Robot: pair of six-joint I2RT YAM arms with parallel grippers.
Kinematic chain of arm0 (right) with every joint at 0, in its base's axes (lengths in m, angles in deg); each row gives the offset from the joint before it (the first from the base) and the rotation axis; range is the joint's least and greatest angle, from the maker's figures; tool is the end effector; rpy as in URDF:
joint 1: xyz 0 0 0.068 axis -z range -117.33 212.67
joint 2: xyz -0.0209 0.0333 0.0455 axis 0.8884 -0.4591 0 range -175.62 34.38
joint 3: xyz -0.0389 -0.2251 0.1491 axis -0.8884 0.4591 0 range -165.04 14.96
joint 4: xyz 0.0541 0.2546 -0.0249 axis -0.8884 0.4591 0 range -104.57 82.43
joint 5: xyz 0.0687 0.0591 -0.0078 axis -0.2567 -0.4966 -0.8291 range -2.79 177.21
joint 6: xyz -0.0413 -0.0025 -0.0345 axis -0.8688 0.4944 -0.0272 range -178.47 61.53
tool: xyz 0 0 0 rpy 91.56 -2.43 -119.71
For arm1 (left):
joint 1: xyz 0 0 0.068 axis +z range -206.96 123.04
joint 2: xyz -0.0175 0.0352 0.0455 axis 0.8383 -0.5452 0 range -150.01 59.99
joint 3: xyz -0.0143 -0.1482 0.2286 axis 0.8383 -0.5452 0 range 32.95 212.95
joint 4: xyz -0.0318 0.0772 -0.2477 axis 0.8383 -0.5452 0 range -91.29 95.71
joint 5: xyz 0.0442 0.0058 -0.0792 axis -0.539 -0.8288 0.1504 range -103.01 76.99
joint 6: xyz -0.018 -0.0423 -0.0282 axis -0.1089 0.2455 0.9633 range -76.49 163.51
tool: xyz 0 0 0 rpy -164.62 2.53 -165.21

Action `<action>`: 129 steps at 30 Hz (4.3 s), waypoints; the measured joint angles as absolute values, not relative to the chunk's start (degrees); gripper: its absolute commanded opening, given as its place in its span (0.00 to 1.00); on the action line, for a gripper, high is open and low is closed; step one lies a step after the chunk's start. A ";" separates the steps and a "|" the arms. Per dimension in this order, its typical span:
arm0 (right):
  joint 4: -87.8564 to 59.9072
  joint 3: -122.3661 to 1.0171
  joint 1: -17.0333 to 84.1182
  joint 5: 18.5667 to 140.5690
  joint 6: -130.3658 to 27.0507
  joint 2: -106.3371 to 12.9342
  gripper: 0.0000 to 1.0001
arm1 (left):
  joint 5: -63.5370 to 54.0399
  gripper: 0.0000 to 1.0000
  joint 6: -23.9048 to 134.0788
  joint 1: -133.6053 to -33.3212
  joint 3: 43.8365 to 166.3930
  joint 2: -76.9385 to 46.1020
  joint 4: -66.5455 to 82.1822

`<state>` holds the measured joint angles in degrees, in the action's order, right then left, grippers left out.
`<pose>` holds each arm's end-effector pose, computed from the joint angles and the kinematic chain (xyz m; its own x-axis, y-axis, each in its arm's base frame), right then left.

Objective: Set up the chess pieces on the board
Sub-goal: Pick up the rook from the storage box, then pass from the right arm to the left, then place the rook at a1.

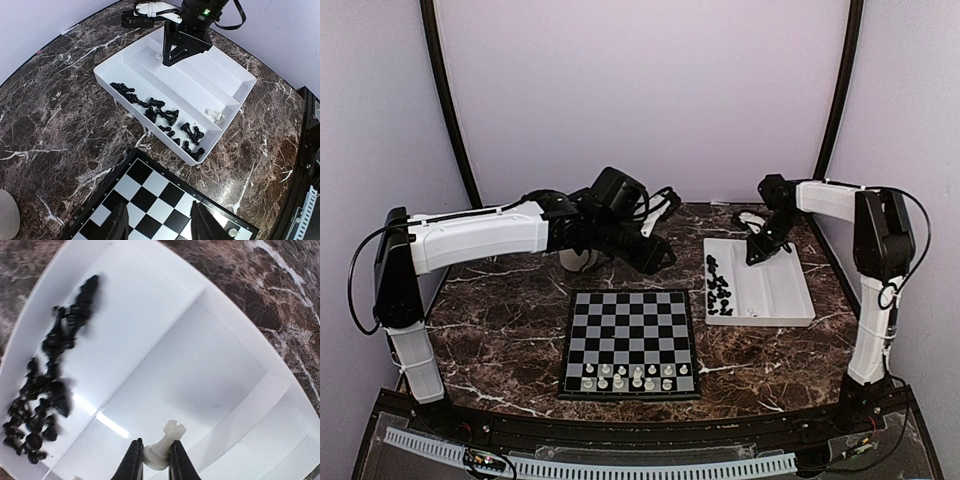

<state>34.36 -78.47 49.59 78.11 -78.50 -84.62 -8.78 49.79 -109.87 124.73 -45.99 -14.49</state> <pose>0.4119 0.1015 0.1875 -0.7913 -0.5310 -0.3033 -0.5701 0.8200 0.0517 0.2603 -0.3487 0.3036 -0.4298 0.3874 -0.8156 0.7899 0.5989 -0.1318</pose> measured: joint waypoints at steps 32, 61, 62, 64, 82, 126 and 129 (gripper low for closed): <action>33.15 -75.17 35.05 59.59 -96.10 -63.79 0.10 | 31.85 0.42 95.89 -97.48 124.25 -60.21 24.15; 35.69 -79.91 30.92 58.54 -96.14 -66.30 0.10 | 37.14 0.10 102.79 -97.74 124.32 -62.66 32.54; 35.71 -79.93 30.92 58.57 -96.14 -66.33 0.11 | 37.21 0.09 102.86 -97.74 124.32 -62.68 32.68; 35.71 -79.98 30.92 58.70 -96.12 -66.35 0.17 | 37.34 0.06 102.95 -97.74 124.32 -62.73 32.98; 29.00 -66.36 46.88 54.52 -90.72 -56.64 0.48 | 16.16 0.05 68.35 -98.02 113.00 -39.76 4.13; 2.16 -39.21 54.07 58.61 -83.25 -48.71 0.49 | -28.06 0.06 77.27 -129.58 65.17 -8.70 -11.28; 2.18 -39.21 54.07 58.59 -83.25 -48.71 0.49 | -27.99 0.07 77.48 -129.58 64.80 -9.48 -10.19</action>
<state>2.18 -39.21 54.07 58.59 -83.25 -48.71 -27.99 77.48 -129.58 64.80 -9.48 -10.19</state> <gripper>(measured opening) 0.490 0.112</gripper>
